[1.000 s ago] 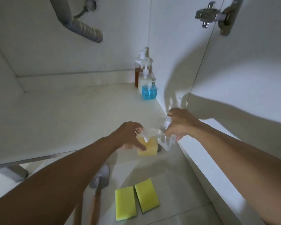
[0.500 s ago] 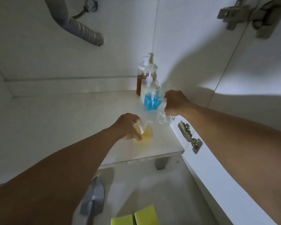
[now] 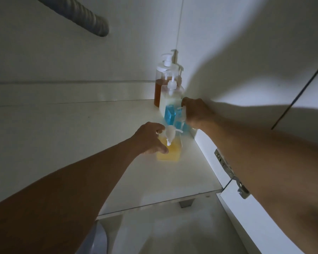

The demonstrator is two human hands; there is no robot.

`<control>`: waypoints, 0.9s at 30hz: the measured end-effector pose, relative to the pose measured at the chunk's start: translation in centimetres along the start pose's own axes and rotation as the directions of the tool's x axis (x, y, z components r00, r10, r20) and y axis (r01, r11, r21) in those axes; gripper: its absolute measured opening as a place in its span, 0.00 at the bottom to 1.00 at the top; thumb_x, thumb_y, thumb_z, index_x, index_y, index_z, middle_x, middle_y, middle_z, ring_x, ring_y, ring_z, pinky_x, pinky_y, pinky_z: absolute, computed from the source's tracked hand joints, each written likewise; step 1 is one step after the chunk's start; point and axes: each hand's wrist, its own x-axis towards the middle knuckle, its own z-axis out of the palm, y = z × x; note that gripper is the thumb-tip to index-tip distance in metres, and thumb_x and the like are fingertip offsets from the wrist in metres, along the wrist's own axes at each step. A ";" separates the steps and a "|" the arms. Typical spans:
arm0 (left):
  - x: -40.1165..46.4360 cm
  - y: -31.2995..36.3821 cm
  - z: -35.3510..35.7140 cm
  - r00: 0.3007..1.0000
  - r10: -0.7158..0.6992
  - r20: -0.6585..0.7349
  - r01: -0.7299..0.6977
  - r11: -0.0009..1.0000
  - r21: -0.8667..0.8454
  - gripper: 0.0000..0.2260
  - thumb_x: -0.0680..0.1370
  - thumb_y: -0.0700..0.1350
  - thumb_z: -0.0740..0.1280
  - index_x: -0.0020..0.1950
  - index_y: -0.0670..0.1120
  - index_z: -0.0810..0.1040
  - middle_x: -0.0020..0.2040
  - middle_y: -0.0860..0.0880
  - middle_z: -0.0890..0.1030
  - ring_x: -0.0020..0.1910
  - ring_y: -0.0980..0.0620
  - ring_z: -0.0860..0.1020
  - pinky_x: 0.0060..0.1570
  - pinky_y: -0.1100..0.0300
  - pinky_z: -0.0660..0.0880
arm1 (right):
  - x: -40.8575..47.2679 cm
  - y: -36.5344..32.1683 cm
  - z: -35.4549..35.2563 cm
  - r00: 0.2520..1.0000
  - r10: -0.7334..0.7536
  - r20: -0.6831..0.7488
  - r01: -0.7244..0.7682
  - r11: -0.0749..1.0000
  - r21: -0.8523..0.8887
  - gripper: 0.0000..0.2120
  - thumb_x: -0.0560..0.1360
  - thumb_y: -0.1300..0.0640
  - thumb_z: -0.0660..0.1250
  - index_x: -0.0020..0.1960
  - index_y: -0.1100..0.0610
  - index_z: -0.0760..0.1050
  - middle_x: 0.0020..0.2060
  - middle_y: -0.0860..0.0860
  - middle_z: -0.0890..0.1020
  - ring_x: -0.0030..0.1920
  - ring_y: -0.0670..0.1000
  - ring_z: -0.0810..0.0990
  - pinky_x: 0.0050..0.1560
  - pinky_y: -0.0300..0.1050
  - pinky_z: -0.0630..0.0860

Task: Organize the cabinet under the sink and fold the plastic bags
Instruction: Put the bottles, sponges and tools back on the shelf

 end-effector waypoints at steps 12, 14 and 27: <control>1.5 -0.5 1.1 0.998 -0.037 -0.048 0.032 0.994 -0.103 0.41 0.66 0.45 0.80 0.75 0.44 0.64 0.71 0.47 0.71 0.66 0.49 0.73 0.63 0.57 0.70 | 0.8 -0.1 -1.0 0.992 -0.051 -0.114 0.048 0.998 -0.034 0.17 0.77 0.68 0.62 0.65 0.59 0.71 0.54 0.60 0.79 0.52 0.60 0.80 0.52 0.50 0.78; 1.7 -0.5 1.6 0.996 -0.063 -0.065 0.054 0.990 -0.127 0.41 0.66 0.46 0.80 0.74 0.42 0.65 0.70 0.47 0.72 0.65 0.48 0.74 0.63 0.55 0.71 | 0.8 -0.3 -1.4 0.993 -0.019 -0.120 0.014 0.999 -0.041 0.15 0.76 0.67 0.65 0.63 0.61 0.73 0.54 0.59 0.80 0.52 0.59 0.81 0.47 0.46 0.75; 3.5 1.9 6.9 0.980 -0.076 -0.184 0.045 0.985 -0.167 0.28 0.71 0.52 0.76 0.67 0.46 0.73 0.63 0.49 0.77 0.58 0.49 0.77 0.61 0.57 0.74 | 0.4 -0.1 -3.5 0.987 0.106 -0.119 -0.127 0.974 -0.187 0.13 0.78 0.63 0.61 0.62 0.64 0.71 0.60 0.58 0.75 0.60 0.57 0.77 0.54 0.44 0.73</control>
